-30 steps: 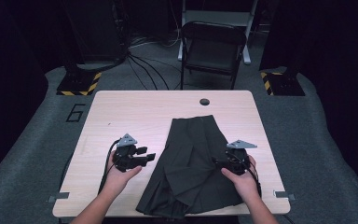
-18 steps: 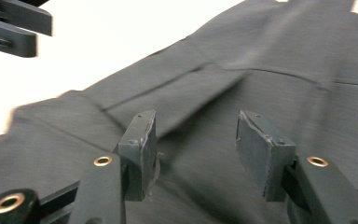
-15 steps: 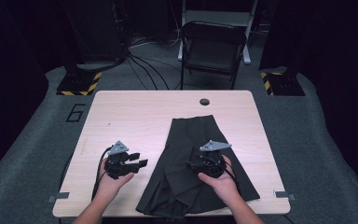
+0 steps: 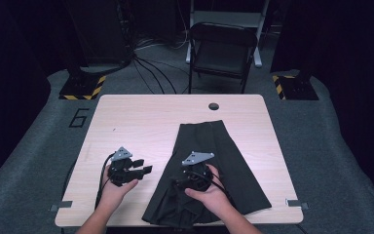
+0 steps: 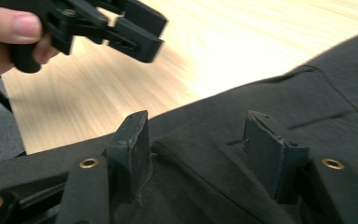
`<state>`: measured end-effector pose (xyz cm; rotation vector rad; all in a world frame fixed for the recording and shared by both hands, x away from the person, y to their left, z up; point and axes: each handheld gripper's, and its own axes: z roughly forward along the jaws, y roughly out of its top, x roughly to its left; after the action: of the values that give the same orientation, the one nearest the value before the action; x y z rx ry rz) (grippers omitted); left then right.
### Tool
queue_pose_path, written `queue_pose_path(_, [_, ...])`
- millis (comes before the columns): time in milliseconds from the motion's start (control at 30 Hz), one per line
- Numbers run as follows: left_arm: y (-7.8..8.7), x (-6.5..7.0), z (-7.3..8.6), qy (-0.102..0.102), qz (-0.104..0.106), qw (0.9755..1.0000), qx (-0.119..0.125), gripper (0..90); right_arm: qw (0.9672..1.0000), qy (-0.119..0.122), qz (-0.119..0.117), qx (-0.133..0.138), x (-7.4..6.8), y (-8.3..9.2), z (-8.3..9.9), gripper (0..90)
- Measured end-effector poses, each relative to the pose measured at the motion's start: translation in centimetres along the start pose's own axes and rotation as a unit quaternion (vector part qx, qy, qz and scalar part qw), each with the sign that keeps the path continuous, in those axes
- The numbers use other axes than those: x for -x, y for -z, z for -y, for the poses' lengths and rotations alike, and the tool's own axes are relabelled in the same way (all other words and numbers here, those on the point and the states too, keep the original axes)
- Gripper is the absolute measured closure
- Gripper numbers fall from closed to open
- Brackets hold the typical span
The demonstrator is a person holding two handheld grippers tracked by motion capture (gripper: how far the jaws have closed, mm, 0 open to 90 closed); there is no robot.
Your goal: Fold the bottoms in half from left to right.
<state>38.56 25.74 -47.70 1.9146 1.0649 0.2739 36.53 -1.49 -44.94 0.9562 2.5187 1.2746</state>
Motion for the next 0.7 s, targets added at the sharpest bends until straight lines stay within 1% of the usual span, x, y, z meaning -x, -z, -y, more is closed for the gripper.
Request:
queue_pose_path(33, [0.0, -0.1, 0.0, -0.001, 0.003, 1.0000, -0.004, 49.0, 1.0000, 0.007, -0.003, -0.002, -0.3, -0.2, -0.1, 39.0])
queue_pose_path(133, [-0.1, -0.1, 0.0, 0.002, 0.004, 1.0000, -0.004, 49.0, 1.0000, 0.007, -0.005, -0.001, -0.7, -0.3, -0.2, 38.8])
queue_pose_path(167, [-0.1, -0.1, 0.0, 0.003, 0.003, 1.0000, -0.004, 49.0, 0.9999, 0.016, 0.005, -0.002, -1.0, -0.5, -0.3, 40.0])
queue_pose_path(200, [-0.1, -0.2, 0.0, 0.003, 0.002, 1.0000, -0.004, 49.1, 0.9997, 0.024, 0.008, -0.006, -1.0, -0.6, -0.3, 42.0])
queue_pose_path(267, [-0.1, -0.2, 0.0, 0.004, 0.003, 1.0000, -0.003, 49.1, 0.9994, 0.029, 0.015, -0.012, -1.1, -0.8, -0.3, 47.8])
queue_pose_path(300, [-0.1, -0.2, 0.0, 0.003, 0.004, 1.0000, -0.004, 49.1, 0.9993, 0.029, 0.021, -0.015, -1.1, -0.7, -0.2, 52.8])
queue_pose_path(333, [0.0, -0.2, 0.0, 0.007, 0.005, 1.0000, -0.002, 49.1, 0.9993, 0.028, 0.020, -0.016, -1.0, -0.7, -0.1, 56.5])
queue_pose_path(367, [-0.1, -0.2, 0.0, 0.010, 0.002, 0.9999, 0.004, 49.0, 0.9995, 0.021, 0.015, -0.015, -0.9, -0.6, -0.1, 61.1])
queue_pose_path(400, [0.1, -0.3, 0.0, 0.009, 0.007, 0.9999, -0.001, 49.1, 0.9997, 0.017, 0.010, -0.014, -0.8, -0.5, 0.0, 64.9])
queue_pose_path(433, [0.1, -0.3, 0.0, 0.009, 0.007, 0.9999, -0.001, 49.1, 0.9998, 0.015, 0.006, -0.015, -0.7, -0.3, 0.0, 69.2])
queue_pose_path(500, [0.2, -0.4, 0.0, 0.018, 0.008, 0.9998, 0.005, 49.1, 0.9999, 0.010, 0.001, -0.011, -0.4, 0.3, 0.2, 77.6])
queue_pose_path(533, [0.2, -0.4, 0.0, 0.018, 0.008, 0.9998, 0.005, 49.1, 0.9999, 0.010, 0.001, -0.011, -0.4, 0.3, 0.2, 77.6])
queue_pose_path(567, [0.2, -0.5, 0.1, 0.022, 0.004, 0.9997, 0.010, 49.0, 1.0000, 0.003, -0.003, -0.009, -0.1, 0.8, 0.3, 85.1])
queue_pose_path(667, [0.2, -0.6, 0.0, 0.024, 0.006, 0.9997, 0.007, 49.1, 1.0000, 0.001, -0.008, -0.005, 0.0, 1.3, 0.5, 87.2])
queue_pose_path(700, [0.3, -0.6, 0.0, 0.023, 0.007, 0.9997, 0.006, 49.0, 1.0000, 0.002, -0.007, 0.002, 0.1, 2.2, 0.6, 87.8])
